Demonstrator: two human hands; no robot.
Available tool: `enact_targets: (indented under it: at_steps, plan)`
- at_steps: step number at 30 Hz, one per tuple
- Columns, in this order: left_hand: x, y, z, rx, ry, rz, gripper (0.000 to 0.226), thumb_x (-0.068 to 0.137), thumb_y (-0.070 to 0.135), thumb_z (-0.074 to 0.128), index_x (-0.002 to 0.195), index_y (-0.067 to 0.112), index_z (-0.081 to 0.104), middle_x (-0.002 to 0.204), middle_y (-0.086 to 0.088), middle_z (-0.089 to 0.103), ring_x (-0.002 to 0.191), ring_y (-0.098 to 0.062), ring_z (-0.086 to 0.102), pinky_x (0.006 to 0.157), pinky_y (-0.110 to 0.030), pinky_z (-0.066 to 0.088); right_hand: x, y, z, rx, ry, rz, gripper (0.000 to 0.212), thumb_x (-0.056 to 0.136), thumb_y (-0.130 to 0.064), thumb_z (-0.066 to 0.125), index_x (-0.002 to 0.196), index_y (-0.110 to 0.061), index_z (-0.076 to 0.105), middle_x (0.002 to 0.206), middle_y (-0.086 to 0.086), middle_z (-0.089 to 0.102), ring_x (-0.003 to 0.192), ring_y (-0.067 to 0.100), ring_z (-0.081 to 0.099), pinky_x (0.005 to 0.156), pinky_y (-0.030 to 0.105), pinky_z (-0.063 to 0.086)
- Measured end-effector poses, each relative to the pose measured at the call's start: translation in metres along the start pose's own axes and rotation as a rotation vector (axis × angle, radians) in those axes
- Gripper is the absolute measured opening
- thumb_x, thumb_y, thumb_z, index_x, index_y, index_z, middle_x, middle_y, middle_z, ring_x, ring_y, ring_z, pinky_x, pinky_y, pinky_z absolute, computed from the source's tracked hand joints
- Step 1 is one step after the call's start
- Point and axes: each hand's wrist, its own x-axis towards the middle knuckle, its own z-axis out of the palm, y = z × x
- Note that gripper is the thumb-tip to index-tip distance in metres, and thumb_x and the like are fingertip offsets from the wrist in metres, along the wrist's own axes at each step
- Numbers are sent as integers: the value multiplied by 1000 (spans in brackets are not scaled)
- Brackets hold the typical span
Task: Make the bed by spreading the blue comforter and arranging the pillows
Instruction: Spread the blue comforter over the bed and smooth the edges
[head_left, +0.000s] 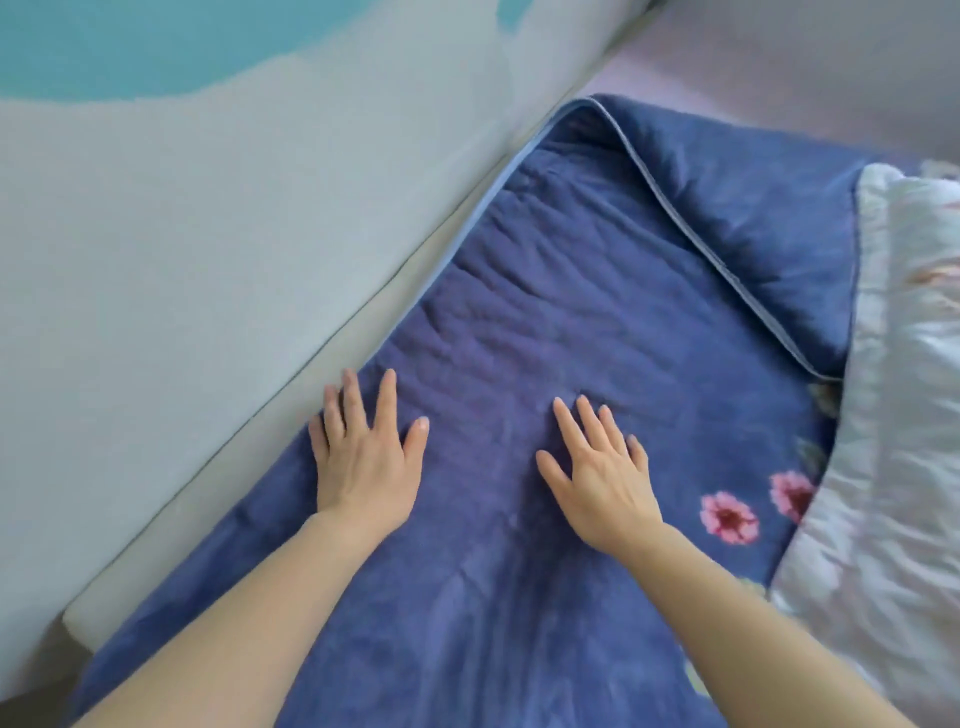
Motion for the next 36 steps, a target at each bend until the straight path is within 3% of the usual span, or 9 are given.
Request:
enact_targets:
  at_steps: [3, 5, 8, 14, 17, 20, 27, 33, 36]
  plan:
    - [45, 29, 8, 77, 134, -52, 61, 97, 45, 39, 151, 22, 22, 130, -24, 46, 117, -41, 43, 93, -53, 35, 46, 19, 1, -10, -30, -23, 63, 98, -56, 23, 151, -39, -6, 163, -5, -6, 150, 18, -10, 121, 46, -3]
    - [58, 22, 0, 111, 149, 96, 46, 99, 35, 39, 145, 31, 32, 111, -20, 53, 92, -41, 54, 70, -46, 41, 61, 19, 1, -2, -11, -59, 64, 96, -58, 22, 151, -42, -7, 163, -4, -9, 149, 17, -13, 120, 45, -8]
    - [85, -8, -18, 170, 115, 107, 40, 101, 31, 33, 139, 40, 37, 106, -15, 54, 76, -45, 59, 63, -47, 50, 87, 26, -5, 44, 165, -143, 62, 95, -57, 24, 151, -43, 1, 163, -5, -2, 150, 18, -9, 119, 41, -10]
    - [102, 49, -1, 253, 111, -155, 57, 76, -4, 58, 129, 11, 44, 128, -19, 38, 113, -38, 41, 85, -51, 38, 164, 89, -47, 154, 208, 332, 93, 87, -69, 39, 155, -18, 0, 163, 12, -5, 149, 26, -7, 118, 58, 1]
    - [128, 93, -9, 235, 82, -10, 56, 68, -11, 57, 122, 3, 46, 148, -15, 26, 130, -35, 31, 101, -49, 30, 188, 113, -69, 176, 78, 417, 121, 67, -85, 49, 153, -16, -1, 159, 23, -5, 148, 33, -6, 112, 65, 11]
    - [148, 125, -9, 171, 11, 176, 80, 72, -7, 51, 146, 11, 27, 158, -9, 8, 144, -28, 14, 116, -40, 18, 193, 112, -73, 193, -43, 372, 132, 57, -87, 58, 153, -18, -2, 159, 21, -4, 148, 32, -7, 112, 65, 12]
    - [251, 246, 7, 115, -192, 359, 77, 91, 16, 45, 153, 10, -1, 160, -9, -17, 148, -23, -18, 121, -38, -4, 214, 120, -93, 150, -205, 381, 138, 58, -80, 66, 152, -7, -6, 156, 26, -5, 145, 39, -12, 108, 69, 16]
    - [357, 327, 17, 246, -252, 330, 108, 70, 18, 62, 152, 8, -8, 157, -20, -21, 146, -32, -20, 120, -42, -8, 216, 130, -102, 247, -233, 388, 133, 58, -77, 66, 154, -16, -3, 160, 12, -5, 147, 30, -8, 115, 61, 10]
    - [390, 350, 20, 349, -380, 248, 113, 70, 27, 63, 150, 2, -12, 154, -26, -24, 143, -38, -25, 118, -48, -12, 203, 143, -106, 693, -39, 515, 108, 61, -70, 70, 151, -34, 23, 158, -12, 10, 144, 2, 11, 116, 35, 17]
